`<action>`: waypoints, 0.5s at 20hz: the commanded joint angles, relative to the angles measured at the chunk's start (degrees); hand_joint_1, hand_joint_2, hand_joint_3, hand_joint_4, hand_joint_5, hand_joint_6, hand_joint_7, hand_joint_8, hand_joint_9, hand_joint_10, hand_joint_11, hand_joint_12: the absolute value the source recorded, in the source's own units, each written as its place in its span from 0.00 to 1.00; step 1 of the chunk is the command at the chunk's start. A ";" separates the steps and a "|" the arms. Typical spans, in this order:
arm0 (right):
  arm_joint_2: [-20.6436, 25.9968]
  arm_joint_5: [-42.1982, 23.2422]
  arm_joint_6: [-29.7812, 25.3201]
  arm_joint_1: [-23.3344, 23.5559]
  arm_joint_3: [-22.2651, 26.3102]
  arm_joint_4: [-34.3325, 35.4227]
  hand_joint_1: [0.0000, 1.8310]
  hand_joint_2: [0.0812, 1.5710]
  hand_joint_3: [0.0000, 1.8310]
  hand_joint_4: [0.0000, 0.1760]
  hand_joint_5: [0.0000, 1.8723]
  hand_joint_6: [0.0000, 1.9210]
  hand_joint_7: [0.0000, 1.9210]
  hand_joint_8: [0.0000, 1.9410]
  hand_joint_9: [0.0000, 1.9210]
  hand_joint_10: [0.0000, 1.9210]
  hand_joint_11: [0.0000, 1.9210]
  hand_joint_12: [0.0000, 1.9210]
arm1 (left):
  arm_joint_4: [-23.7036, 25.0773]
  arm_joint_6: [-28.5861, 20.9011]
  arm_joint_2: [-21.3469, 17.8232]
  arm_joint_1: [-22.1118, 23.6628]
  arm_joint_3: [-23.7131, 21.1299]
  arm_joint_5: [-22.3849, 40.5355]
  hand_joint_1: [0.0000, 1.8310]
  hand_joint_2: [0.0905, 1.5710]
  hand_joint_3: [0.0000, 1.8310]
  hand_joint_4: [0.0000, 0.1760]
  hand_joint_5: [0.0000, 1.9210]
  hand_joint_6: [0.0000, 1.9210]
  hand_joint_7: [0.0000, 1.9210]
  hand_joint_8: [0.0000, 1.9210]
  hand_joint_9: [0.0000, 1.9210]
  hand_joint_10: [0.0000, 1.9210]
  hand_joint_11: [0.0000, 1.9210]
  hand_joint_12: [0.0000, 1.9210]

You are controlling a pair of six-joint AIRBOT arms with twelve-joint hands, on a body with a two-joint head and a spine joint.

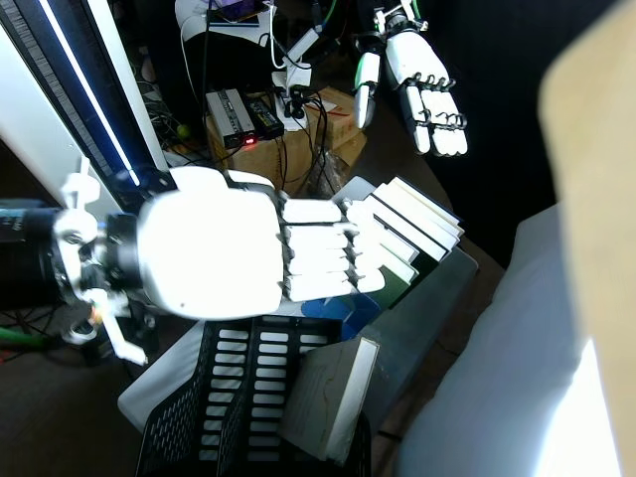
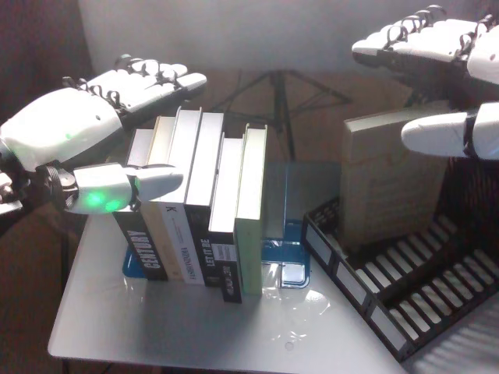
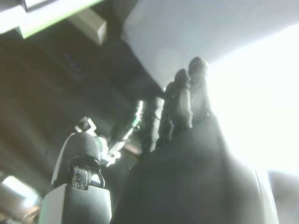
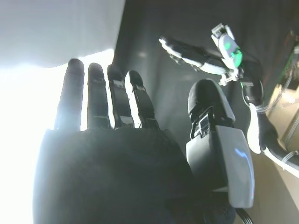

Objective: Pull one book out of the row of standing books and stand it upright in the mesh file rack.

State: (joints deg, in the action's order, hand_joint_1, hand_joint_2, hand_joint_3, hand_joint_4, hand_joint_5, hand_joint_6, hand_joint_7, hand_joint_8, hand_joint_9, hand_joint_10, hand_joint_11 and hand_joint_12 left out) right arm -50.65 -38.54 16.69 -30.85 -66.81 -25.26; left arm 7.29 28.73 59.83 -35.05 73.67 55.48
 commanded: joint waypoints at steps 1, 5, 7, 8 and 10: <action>0.59 -8.24 0.09 -0.25 0.14 3.71 0.10 0.81 0.00 0.06 0.00 0.00 0.00 0.00 0.00 0.00 0.00 0.00 | -1.34 -0.31 -0.26 0.53 0.25 6.49 0.19 0.83 0.00 0.37 0.00 0.00 0.00 0.00 0.00 0.00 0.00 0.00; 0.73 -11.82 1.14 -2.99 1.08 6.76 0.10 0.78 0.00 0.05 0.00 0.00 0.00 0.00 0.00 0.00 0.00 0.00 | -0.85 -0.70 -0.03 0.73 0.29 6.75 0.17 0.83 0.00 0.27 0.00 0.00 0.00 0.00 0.00 0.00 0.00 0.00; 1.01 -12.63 1.97 -3.71 1.42 7.94 0.11 0.78 0.00 0.06 0.00 0.00 0.00 0.00 0.00 0.00 0.00 0.00 | -0.78 -0.72 -0.05 0.73 0.30 6.77 0.16 0.83 0.00 0.22 0.01 0.00 0.00 0.00 0.00 0.00 0.00 0.00; 1.14 -12.92 1.98 -3.97 1.55 8.28 0.11 0.78 0.00 0.06 0.00 0.00 0.00 0.00 0.00 0.00 0.00 0.00 | -0.81 -0.73 -0.07 0.72 0.36 6.51 0.16 0.83 0.00 0.25 0.01 0.00 0.00 0.00 0.00 0.00 0.00 0.00; 1.20 -13.09 1.98 -4.30 1.60 8.65 0.10 0.77 0.00 0.15 0.00 0.00 0.00 0.00 0.00 0.00 0.00 0.00 | -0.99 -0.76 0.04 0.53 0.46 6.40 0.19 0.84 0.00 0.27 0.01 0.00 0.00 0.00 0.00 0.00 0.00 0.00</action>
State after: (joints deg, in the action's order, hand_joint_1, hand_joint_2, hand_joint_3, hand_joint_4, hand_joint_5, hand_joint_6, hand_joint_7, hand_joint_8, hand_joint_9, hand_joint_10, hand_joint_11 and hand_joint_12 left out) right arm -49.84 -44.86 18.90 -35.44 -65.25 -19.05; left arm 7.81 28.27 60.03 -34.81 73.80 55.13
